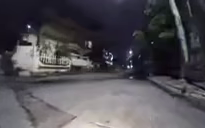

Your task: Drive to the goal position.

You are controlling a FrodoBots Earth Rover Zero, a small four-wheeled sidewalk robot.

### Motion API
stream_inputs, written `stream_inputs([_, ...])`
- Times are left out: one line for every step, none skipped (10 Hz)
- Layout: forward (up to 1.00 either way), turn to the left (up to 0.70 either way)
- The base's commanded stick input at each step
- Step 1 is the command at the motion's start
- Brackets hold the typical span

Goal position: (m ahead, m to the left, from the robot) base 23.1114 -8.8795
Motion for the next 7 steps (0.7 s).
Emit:
stream_inputs([0.7, 0.0])
stream_inputs([0.7, 0.0])
stream_inputs([0.7, 0.0])
stream_inputs([0.7, 0.0])
stream_inputs([0.7, 0.0])
stream_inputs([0.7, 0.0])
stream_inputs([0.7, 0.0])
